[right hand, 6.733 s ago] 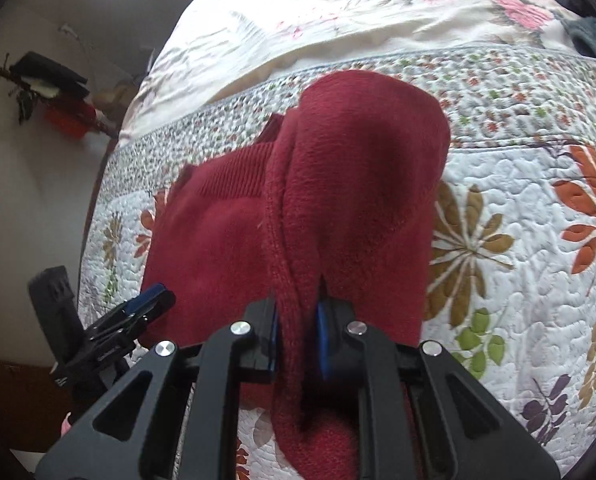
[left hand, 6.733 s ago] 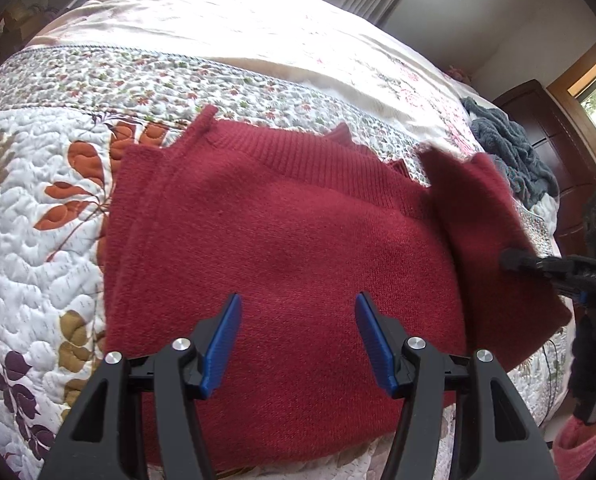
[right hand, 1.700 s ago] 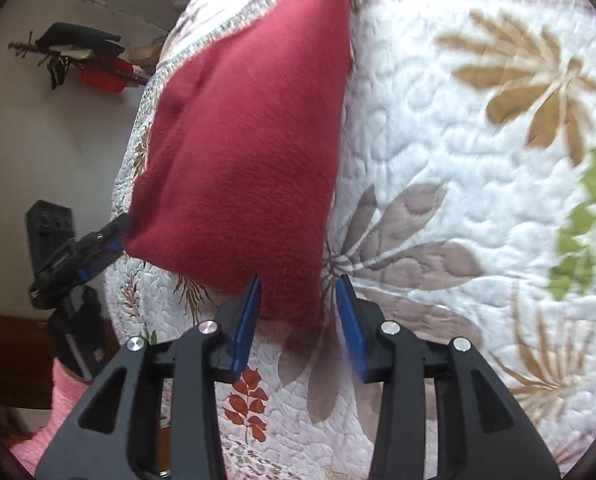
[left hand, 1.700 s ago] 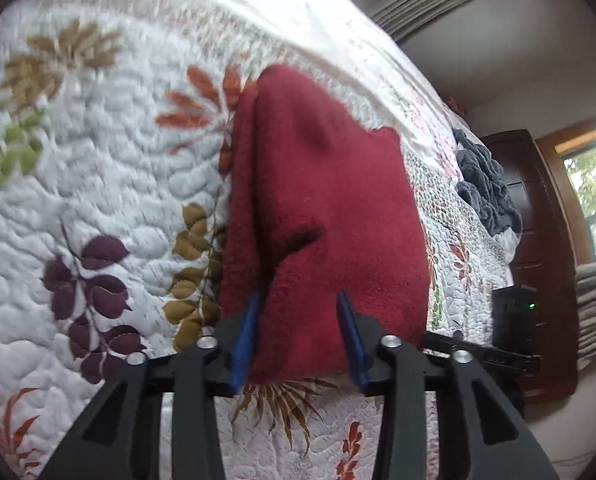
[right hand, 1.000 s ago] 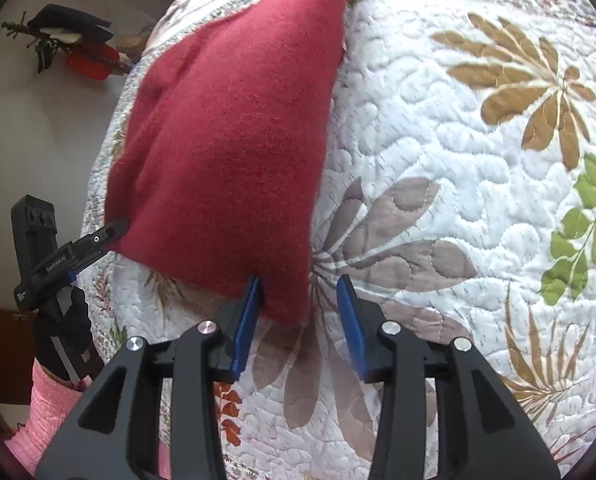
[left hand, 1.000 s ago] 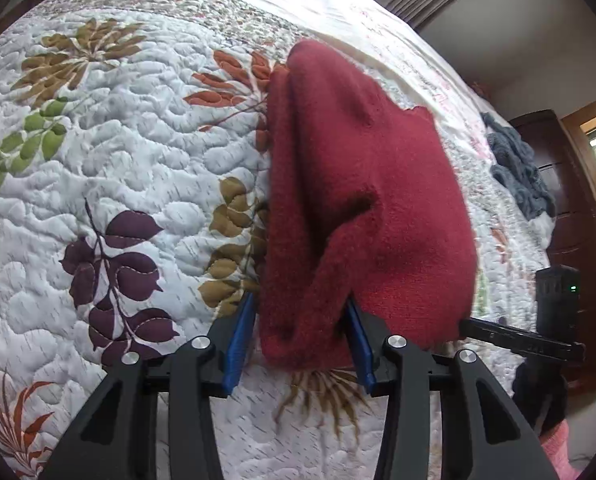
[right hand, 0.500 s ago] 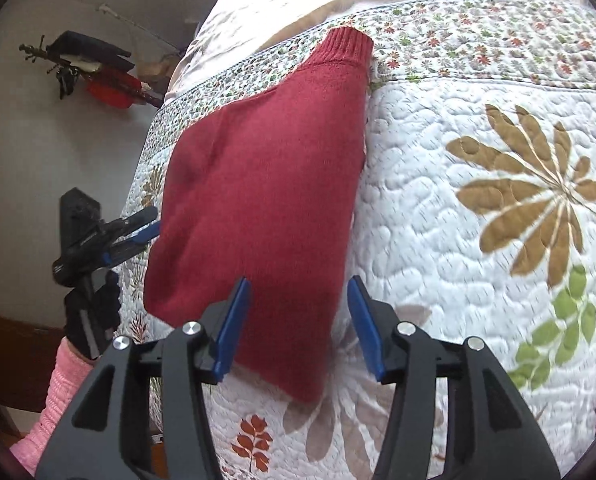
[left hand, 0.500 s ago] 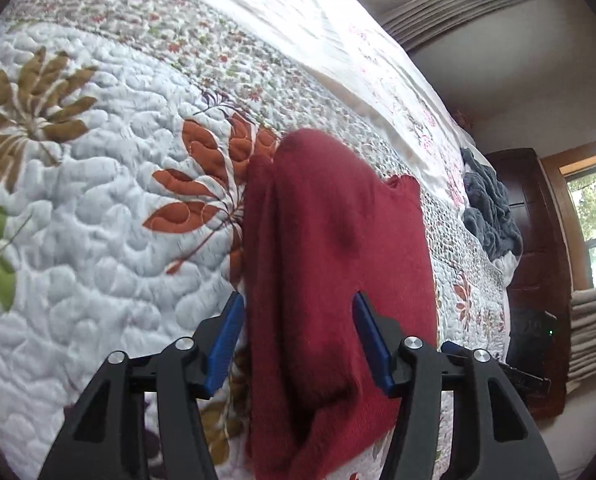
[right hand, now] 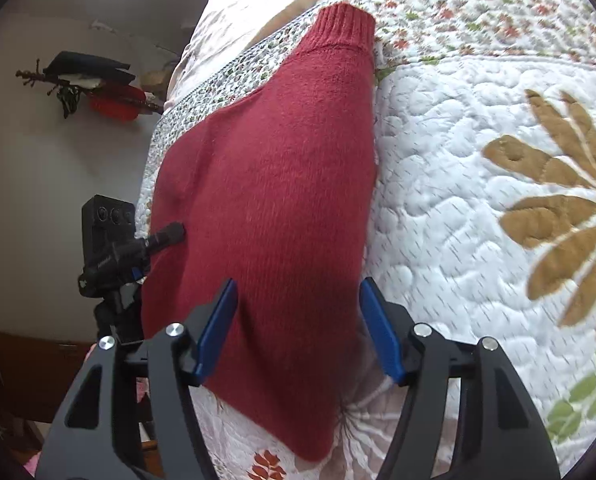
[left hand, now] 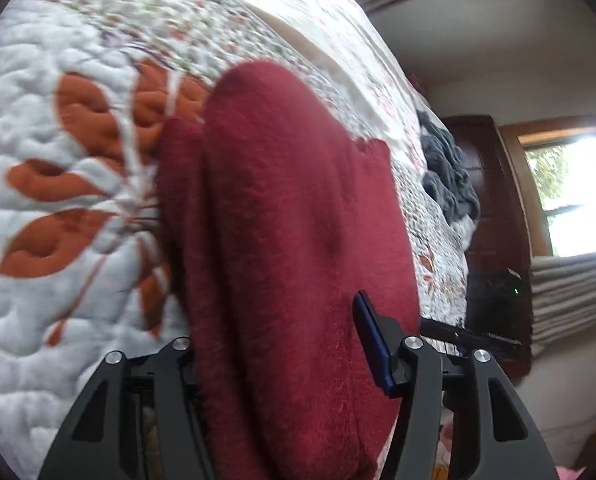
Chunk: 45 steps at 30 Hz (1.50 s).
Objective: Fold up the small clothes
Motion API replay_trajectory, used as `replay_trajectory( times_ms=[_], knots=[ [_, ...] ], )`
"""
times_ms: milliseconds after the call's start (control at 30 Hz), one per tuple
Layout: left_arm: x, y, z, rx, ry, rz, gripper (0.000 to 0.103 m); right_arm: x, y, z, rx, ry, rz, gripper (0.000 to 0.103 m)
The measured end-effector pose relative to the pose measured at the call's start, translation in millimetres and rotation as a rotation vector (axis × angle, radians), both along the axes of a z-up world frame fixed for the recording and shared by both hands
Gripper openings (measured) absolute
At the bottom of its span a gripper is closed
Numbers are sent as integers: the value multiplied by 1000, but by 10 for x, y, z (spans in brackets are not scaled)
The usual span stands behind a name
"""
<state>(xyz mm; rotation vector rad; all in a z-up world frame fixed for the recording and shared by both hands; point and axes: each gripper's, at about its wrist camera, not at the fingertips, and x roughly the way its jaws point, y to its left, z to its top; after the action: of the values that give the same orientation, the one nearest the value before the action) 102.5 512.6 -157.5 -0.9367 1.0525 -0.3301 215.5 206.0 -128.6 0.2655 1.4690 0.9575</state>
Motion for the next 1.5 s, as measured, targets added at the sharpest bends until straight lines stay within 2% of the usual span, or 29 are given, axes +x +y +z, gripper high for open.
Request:
replay_trajectory(
  times_ms=[100, 200, 300, 367, 433, 500, 600, 733, 833, 967, 1133, 1333, 1500],
  knots=[
    [93, -63, -65, -34, 0, -45, 59, 59, 77, -99, 0, 22, -1, 68],
    [184, -73, -176, -81, 40, -56, 60, 124, 175, -282, 22, 89, -4, 72],
    [278, -174, -159, -50, 53, -64, 60, 166, 231, -399, 50, 144, -26, 73],
    [294, -255, -104, -14, 43, -70, 55, 148, 242, -352, 42, 131, -28, 64],
    [270, -287, -77, -14, 38, -57, 47, 129, 223, -276, 51, 109, -24, 50],
    [220, -297, -50, -29, 23, -36, 45, 119, 156, -200, 80, 112, -34, 44],
    [144, -387, 33, -37, -8, -29, 43, 52, 70, -30, 95, 84, -26, 42],
    [-14, -598, 233, -89, -51, -30, 42, -46, -196, 241, 115, 60, -15, 42],
    [-179, -904, 486, -111, -101, -50, 42, -176, -505, 448, 140, 42, -7, 42],
    [-440, -1326, 739, -116, -134, -79, 42, -396, -994, 678, 159, 17, -2, 42],
    [-608, -1893, 904, -99, -134, -110, 42, -685, -1541, 850, 144, -10, -9, 42],
    [-879, -2479, 867, -99, -108, -114, 43, -1017, -2007, 804, 129, -17, -22, 42],
    [-1022, -2754, 699, -55, -71, -121, 43, -1206, -2239, 541, 86, -20, -22, 42]
  ],
)
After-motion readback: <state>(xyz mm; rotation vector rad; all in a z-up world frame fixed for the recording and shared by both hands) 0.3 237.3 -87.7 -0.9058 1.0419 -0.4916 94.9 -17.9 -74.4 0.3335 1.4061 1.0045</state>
